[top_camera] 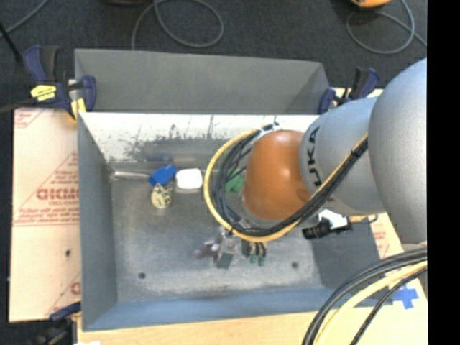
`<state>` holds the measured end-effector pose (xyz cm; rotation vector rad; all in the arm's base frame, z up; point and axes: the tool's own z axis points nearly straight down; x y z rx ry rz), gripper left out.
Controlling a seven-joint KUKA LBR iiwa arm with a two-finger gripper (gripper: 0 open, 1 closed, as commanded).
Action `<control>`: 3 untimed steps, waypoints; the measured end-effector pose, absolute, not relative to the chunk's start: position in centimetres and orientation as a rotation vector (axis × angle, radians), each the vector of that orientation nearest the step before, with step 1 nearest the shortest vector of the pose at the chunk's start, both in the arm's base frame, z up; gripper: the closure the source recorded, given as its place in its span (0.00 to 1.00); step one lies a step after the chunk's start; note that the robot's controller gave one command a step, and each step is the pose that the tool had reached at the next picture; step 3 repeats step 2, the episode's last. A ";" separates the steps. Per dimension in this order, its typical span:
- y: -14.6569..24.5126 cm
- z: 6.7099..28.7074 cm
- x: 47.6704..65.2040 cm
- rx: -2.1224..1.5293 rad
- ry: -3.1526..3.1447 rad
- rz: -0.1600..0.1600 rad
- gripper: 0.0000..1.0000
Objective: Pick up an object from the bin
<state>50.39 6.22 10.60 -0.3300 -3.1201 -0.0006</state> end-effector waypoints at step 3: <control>7.3 26.4 50.1 -0.255 -3.130 -0.002 1.00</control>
Offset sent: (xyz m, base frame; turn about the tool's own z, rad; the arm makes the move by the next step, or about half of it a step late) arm -0.0043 0.0116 0.1574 -0.0493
